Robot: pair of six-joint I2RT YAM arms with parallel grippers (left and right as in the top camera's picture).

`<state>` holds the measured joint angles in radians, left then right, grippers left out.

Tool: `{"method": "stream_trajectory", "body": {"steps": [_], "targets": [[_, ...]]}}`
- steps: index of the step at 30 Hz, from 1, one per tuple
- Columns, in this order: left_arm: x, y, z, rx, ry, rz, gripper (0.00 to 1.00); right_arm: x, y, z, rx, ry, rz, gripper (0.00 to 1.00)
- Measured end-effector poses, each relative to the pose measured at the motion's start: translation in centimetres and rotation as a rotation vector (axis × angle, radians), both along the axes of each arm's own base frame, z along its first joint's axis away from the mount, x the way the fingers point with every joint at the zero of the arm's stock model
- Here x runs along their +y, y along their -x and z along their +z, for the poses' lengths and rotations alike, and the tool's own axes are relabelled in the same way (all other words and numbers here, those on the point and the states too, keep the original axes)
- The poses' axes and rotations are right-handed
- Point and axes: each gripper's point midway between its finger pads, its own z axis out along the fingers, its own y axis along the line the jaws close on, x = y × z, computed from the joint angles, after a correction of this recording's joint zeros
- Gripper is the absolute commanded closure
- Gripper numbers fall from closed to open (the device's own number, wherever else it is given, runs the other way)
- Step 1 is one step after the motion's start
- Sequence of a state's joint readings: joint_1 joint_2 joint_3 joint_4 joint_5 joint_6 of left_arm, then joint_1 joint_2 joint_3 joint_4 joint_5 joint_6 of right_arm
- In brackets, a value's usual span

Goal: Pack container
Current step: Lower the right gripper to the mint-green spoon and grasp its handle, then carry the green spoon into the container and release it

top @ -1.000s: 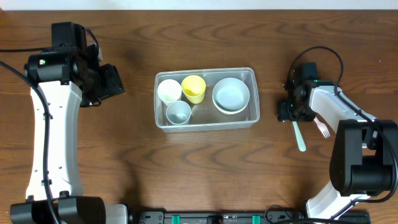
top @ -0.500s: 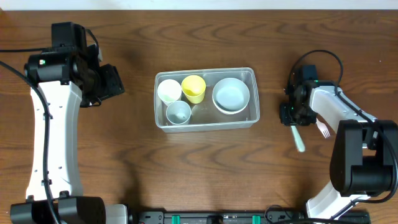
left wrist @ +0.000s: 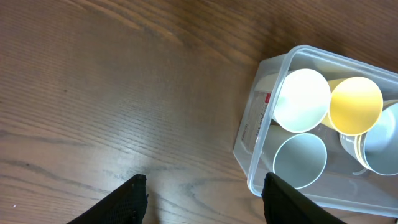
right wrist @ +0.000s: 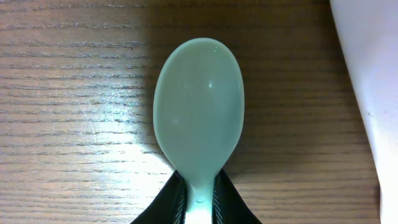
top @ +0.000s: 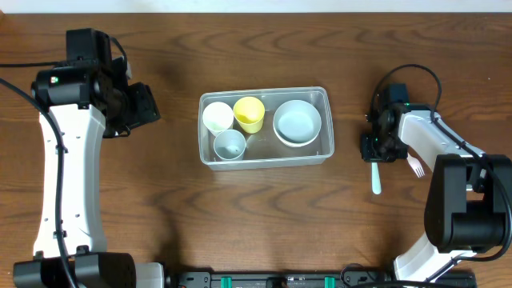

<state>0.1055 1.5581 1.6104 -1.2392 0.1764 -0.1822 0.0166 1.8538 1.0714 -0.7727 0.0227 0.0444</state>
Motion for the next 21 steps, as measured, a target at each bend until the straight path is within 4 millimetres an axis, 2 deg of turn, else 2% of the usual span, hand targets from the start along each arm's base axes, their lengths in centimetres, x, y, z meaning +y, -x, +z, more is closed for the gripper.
{"method": "stream_trajectory", "body": {"steps": [2, 10, 14, 17, 20, 21], "targets": [[0.0, 0.0, 0.0, 0.000, 0.000, 0.000, 0.40, 0.0, 0.0, 0.0, 0.000, 0.000, 0.000, 0.99], [0.0, 0.1, 0.0, 0.002, 0.000, 0.000, 0.40, 0.0, -0.2, 0.2, -0.004, -0.001, -0.006, 0.99], [0.0, 0.1, 0.0, 0.003, 0.000, 0.000, 0.40, 0.4, 0.3, 0.7, 0.053, -0.021, -0.016, 0.99], [0.0, 0.1, 0.0, 0.003, -0.001, 0.000, 0.40, 1.0, -0.1, 2.4, 0.075, -0.053, -0.014, 0.99], [0.0, 0.1, 0.0, 0.003, 0.000, 0.000, 0.40, 2.4, -3.1, 6.4, -0.025, -0.091, 0.041, 0.99], [0.0, 0.1, 0.0, 0.003, 0.000, 0.000, 0.40, 3.4, -4.5, 8.9, -0.095, -0.104, 0.096, 0.99]]}}
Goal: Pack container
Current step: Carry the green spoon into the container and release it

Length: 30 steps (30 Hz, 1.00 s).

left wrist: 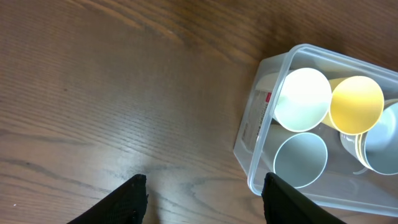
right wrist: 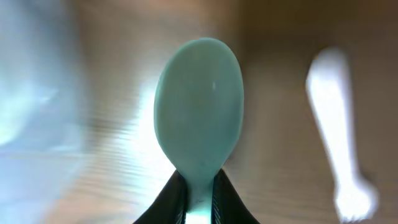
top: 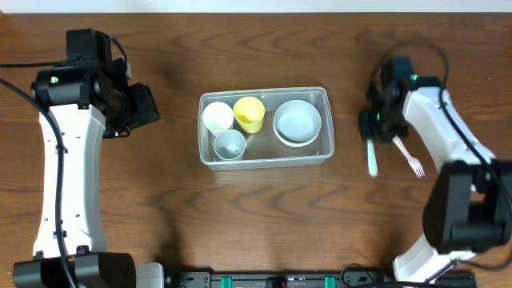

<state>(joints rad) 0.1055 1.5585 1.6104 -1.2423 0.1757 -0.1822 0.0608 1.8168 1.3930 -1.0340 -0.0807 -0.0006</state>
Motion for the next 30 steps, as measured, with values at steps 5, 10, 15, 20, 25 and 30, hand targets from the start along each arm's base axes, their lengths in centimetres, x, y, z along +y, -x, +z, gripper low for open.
{"method": "stream_trajectory", "body": {"steps": [5, 10, 15, 20, 25, 30], "targets": [[0.0, 0.0, 0.0, -0.001, 0.000, 0.000, 0.40, 6.4, -2.5, 11.3, -0.345, -0.032, 0.304, 0.99], [0.0, 0.0, 0.0, -0.001, 0.000, 0.000, 0.40, 13.6, 0.4, 16.0, -0.498, -0.054, 0.656, 0.99], [0.0, 0.0, 0.0, 0.000, 0.000, 0.000, 0.40, 17.9, 3.0, 12.9, -0.442, -0.037, 0.934, 0.99], [0.0, 0.0, 0.0, -0.001, 0.000, 0.000, 0.40, 20.2, 5.4, 8.1, -0.327, -0.018, 1.155, 0.99], [0.0, 0.0, 0.0, 0.000, 0.000, 0.000, 0.40, 20.9, 5.4, 4.9, -0.265, -0.004, 1.253, 0.99], [0.0, 0.0, 0.0, 0.000, 0.001, 0.000, 0.40, 21.4, 4.5, 3.4, -0.265, 0.005, 1.282, 0.99]]}}
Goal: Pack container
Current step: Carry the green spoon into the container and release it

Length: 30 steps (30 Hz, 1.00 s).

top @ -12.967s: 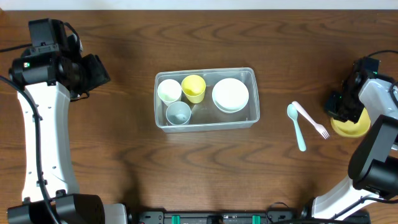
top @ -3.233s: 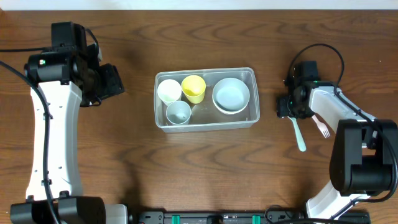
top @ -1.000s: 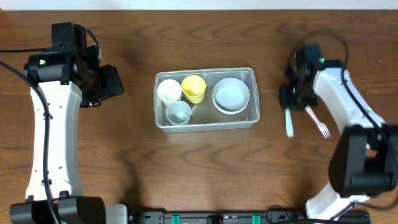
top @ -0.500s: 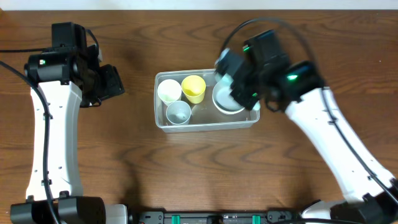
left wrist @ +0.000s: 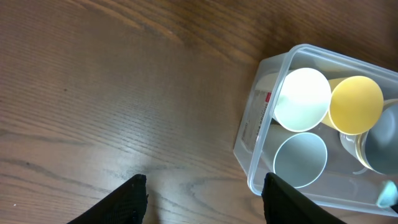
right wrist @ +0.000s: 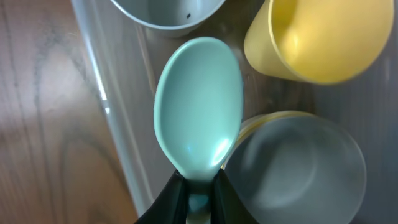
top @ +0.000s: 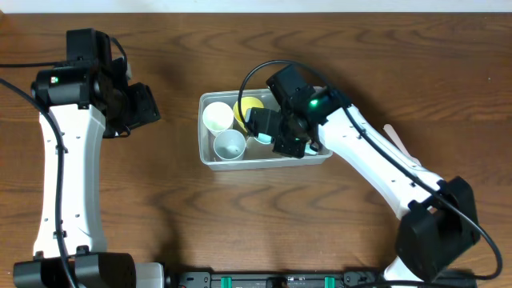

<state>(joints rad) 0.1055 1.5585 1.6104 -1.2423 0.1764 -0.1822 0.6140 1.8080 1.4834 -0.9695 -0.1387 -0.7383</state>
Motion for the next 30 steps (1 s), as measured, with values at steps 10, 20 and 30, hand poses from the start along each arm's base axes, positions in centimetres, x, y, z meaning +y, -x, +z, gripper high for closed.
{"method": "stream_trajectory", "body": {"steps": [10, 20, 30], "targets": [[0.0, 0.0, 0.0, 0.000, 0.000, 0.000, 0.40, 0.1, -0.2, -0.9, 0.000, 0.015, 0.040, 0.54], [0.0, 0.0, 0.0, 0.000, 0.000, 0.000, 0.39, 0.5, -1.9, -0.3, -0.021, -0.035, -0.165, 0.51], [0.0, 0.0, 0.0, 0.000, 0.000, 0.000, 0.39, -14.0, -8.0, 10.7, -0.214, -0.161, -0.906, 0.35]]}}
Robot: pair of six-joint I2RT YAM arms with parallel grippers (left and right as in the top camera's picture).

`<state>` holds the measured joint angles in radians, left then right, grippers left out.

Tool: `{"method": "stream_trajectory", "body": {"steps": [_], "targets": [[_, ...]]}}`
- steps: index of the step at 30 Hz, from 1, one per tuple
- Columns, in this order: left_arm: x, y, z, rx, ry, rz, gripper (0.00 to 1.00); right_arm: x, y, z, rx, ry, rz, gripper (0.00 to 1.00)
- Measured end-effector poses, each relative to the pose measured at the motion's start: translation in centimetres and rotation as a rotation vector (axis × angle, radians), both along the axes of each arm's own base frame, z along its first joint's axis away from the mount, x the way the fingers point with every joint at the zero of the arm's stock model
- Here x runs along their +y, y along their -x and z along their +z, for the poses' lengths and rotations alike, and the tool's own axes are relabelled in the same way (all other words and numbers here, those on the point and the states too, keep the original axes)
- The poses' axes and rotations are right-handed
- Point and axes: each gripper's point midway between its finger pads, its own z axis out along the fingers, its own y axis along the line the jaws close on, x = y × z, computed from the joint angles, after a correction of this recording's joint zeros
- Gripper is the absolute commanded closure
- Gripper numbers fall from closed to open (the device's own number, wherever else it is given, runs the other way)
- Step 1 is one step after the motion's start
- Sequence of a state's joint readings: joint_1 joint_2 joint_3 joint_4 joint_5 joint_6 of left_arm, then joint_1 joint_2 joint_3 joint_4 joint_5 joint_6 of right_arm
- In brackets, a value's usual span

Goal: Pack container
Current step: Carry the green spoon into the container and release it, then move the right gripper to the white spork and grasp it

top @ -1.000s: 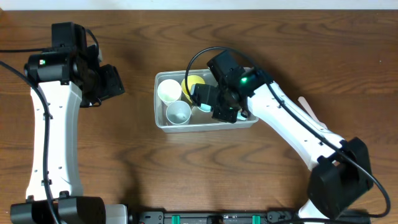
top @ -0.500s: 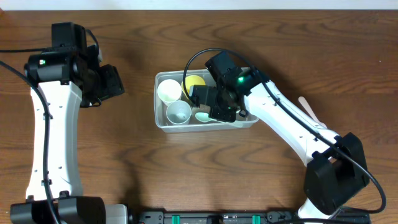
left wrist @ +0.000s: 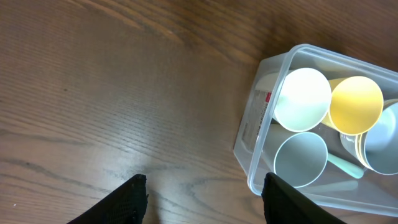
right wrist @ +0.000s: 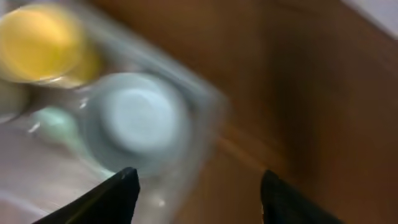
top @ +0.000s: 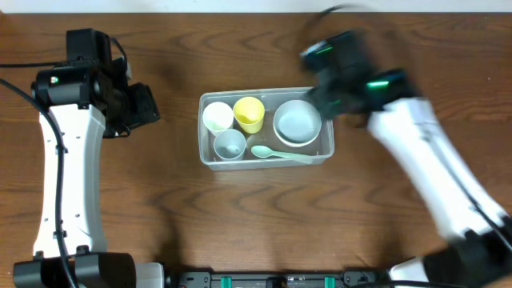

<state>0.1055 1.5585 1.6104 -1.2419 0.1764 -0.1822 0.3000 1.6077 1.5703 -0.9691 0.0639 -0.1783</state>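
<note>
The clear plastic container sits mid-table holding a white cup, a yellow cup, a pale blue cup, a pale blue bowl and a mint spoon lying along its front wall. My right gripper is blurred by motion above the container's far right corner; in the right wrist view it is open and empty, with the bowl and spoon beneath it. My left gripper is open over bare wood left of the container.
The left arm stands along the left side of the wooden table. The right arm stretches blurred from the front right toward the container. Bare wood surrounds the container on all sides.
The right gripper has let go of the mint spoon, which now lies in the container in front of the bowl. The gripper is open and has moved to the far right corner.
The right gripper was shut on the mint spoon on the table at the right, beside a white fork. Then it held the spoon lifted, then low inside the container between the cups and bowl. Now the spoon rests there, released. The left arm stayed still.
</note>
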Motion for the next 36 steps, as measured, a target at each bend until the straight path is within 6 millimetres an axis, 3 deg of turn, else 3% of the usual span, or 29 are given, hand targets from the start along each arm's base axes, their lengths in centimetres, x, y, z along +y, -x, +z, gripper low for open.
{"method": "stream_trajectory", "body": {"steps": [3, 5, 8, 12, 16, 20, 30, 36], "targets": [[0.0, 0.0, 0.0, 0.000, 0.000, 0.000, 0.39, -8.7, 0.8, 2.2, 0.001, -0.023, -0.255, 0.31], [0.0, 0.0, 0.0, 0.000, 0.000, 0.000, 0.40, -13.3, 2.1, 1.6, 0.052, -0.030, -0.390, 0.30], [0.0, 0.0, 0.0, 0.000, 0.000, 0.000, 0.40, -18.3, 4.6, -1.4, 0.189, -0.041, -0.549, 0.27], [0.0, 0.0, 0.0, 0.000, 0.000, 0.000, 0.39, -22.2, 7.6, -7.1, 0.389, -0.069, -0.681, 0.21], [0.0, 0.0, 0.0, 0.000, 0.000, 0.000, 0.40, -23.0, 9.7, -12.0, 0.551, -0.087, -0.695, 0.16], [0.0, 0.0, 0.0, 0.000, 0.000, 0.000, 0.40, -22.6, 9.8, -14.3, 0.620, -0.090, -0.641, 0.17], [0.0, -0.3, 0.1, -0.012, -0.002, 0.000, 0.40, -23.0, 7.2, -14.6, 0.520, -0.079, -0.501, 0.16], [0.0, -0.3, 0.1, -0.015, -0.002, 0.000, 0.40, -21.9, 8.3, -14.6, 0.560, -0.042, -0.241, 0.14]]}}
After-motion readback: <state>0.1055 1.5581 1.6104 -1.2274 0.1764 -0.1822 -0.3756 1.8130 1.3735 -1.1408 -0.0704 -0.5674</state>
